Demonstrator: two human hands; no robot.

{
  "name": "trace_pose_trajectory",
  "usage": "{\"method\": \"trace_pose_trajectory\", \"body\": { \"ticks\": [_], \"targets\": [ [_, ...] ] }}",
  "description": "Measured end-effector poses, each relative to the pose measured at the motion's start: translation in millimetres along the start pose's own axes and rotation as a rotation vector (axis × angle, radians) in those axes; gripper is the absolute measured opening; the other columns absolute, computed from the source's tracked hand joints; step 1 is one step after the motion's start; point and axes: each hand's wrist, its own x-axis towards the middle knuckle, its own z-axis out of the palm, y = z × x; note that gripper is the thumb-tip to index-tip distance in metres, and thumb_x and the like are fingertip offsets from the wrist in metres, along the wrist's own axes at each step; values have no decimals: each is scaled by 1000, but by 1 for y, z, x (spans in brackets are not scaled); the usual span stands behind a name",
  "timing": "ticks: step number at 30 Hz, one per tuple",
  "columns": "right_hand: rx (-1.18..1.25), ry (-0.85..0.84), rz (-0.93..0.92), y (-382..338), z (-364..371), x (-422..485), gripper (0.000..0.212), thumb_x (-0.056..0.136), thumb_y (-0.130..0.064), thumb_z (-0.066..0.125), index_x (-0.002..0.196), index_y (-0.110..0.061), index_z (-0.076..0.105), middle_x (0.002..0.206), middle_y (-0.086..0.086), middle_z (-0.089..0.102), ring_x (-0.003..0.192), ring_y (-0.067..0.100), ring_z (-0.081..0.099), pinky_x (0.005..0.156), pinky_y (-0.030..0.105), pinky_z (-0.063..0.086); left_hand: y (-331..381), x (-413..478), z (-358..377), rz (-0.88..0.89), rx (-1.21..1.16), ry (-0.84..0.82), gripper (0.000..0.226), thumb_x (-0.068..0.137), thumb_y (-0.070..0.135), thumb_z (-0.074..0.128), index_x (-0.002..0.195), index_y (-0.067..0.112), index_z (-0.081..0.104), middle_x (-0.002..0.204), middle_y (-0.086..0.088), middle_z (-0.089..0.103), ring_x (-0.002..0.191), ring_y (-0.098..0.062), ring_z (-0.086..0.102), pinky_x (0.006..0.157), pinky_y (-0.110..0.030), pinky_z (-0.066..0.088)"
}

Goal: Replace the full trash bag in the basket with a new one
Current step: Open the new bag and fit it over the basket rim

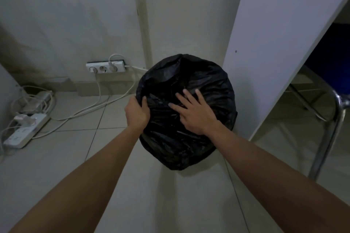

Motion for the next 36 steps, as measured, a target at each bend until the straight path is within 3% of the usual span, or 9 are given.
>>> {"method": "trace_pose_trajectory", "body": {
  "ticks": [3, 5, 10, 15, 18, 20, 23, 30, 36],
  "targets": [
    [-192, -601, 228, 22, 7, -6, 61, 105, -51, 16, 162, -31, 6, 170, 5, -1, 156, 27, -8, 120, 54, -17, -7, 6, -2, 57, 49, -30, 35, 104, 30, 49, 108, -4, 59, 107, -24, 65, 102, -39, 61, 74, -32, 38],
    [-417, -774, 259, 34, 10, -16, 69, 103, -58, 11, 162, -23, 1, 169, 7, -4, 156, 28, -7, 121, 55, -15, -7, 7, -2, 92, 70, -44, 35, 104, 30, 49, 110, -3, 60, 107, -23, 66, 102, -39, 61, 74, -32, 39],
    [-222, -729, 363, 34, 10, -18, 71, 105, -52, 19, 161, -10, 6, 168, 14, 6, 156, 30, -2, 121, 48, -17, -4, 7, 2, 145, 45, -48, 33, 104, 28, 49, 114, 0, 60, 110, -22, 67, 104, -38, 62, 74, -31, 38],
    [405, -330, 500, 9, 5, 2, 61, 106, -38, 23, 151, 2, 31, 158, 19, 33, 150, 34, 18, 124, 47, 5, 2, -4, 6, -14, -54, -18, 32, 104, 28, 47, 108, -2, 59, 108, -22, 65, 103, -37, 61, 77, -32, 40],
    [782, -238, 704, -26, -9, 18, 67, 107, -40, 21, 158, 2, 10, 166, 17, 13, 153, 32, 8, 125, 43, 4, 10, -25, 19, -138, -132, 3, 35, 105, 28, 45, 107, -4, 58, 111, -24, 64, 106, -37, 60, 82, -35, 42],
    [994, -300, 664, -44, -13, 17, 68, 107, -42, 22, 160, -3, 5, 168, 13, 7, 154, 29, 8, 125, 37, 7, 13, -40, 31, -207, -176, 11, 36, 105, 28, 44, 111, -5, 58, 116, -26, 63, 111, -38, 59, 89, -37, 43],
    [1294, -700, 480, -58, -24, 18, 54, 110, -42, 25, 159, -20, 20, 162, 4, 28, 149, 23, 28, 112, 26, 25, 14, -58, 41, -295, -238, 19, 37, 106, 28, 43, 113, -6, 56, 120, -25, 62, 115, -38, 58, 91, -38, 43],
    [1115, -714, 381, -43, -16, 13, 66, 91, -67, 33, 144, -33, 53, 145, -2, 56, 127, 17, 54, 105, 32, 38, 10, -63, 47, -416, -288, 44, 38, 106, 30, 43, 115, -5, 56, 119, -25, 63, 114, -38, 59, 93, -39, 43],
    [956, -833, 239, -10, -43, 7, 30, 84, -57, 56, 106, -39, 66, 116, -5, 64, 109, 20, 58, 91, 32, 43, 16, -44, 40, -541, -362, -142, 36, 98, 26, 51, 120, -1, 62, 116, -22, 67, 108, -40, 63, 94, -49, 54]
  ]
}}
